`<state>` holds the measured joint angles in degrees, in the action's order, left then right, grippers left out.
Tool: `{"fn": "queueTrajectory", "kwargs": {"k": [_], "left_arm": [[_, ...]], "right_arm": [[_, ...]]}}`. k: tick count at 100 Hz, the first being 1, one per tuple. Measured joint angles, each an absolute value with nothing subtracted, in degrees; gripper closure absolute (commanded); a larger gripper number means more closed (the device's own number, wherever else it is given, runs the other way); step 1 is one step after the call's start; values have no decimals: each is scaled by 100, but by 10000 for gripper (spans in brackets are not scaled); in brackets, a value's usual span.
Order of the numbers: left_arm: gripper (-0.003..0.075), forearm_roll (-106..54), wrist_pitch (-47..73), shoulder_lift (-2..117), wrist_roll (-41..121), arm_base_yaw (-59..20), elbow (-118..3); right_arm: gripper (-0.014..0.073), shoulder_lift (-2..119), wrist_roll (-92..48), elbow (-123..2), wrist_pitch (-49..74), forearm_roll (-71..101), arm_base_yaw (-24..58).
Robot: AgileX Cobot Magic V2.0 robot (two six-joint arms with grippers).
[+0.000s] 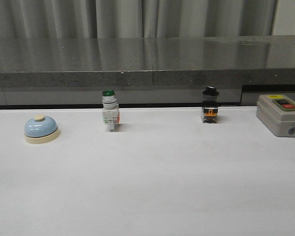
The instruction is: Place and press bell with both arms
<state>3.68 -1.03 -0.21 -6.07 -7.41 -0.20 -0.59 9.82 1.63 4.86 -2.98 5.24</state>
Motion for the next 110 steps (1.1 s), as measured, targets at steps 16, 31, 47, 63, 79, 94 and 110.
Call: {"fn": "queueTrajectory", "kwargs": {"k": [16,31,47,63,79,94,110], "left_arm": [[741,368,-103,-21,-607,-741,-20],[741,368,-103,-21,-607,-741,-20],[741,368,-48,-21,-607,-741,-20],[741,368,472,-21,-607,-741,-63],[741,242,1069,409,-610,-741,-563],[741,178,1444,1309,-610,-741,-1441],[741,156,2158,2488,-610,-741,-2599]], "right_arm": [[658,-59,982,163,486,-298,524],[658,-59,982,163,486,-298,524],[658,-59,982,163,486,-298,524],[658,-59,982,163,486,-298,524],[658,-59,982,163,486,-298,524],[658,-59,982,163,486,-298,524],[658,-59,982,163,486,-298,524]]}}
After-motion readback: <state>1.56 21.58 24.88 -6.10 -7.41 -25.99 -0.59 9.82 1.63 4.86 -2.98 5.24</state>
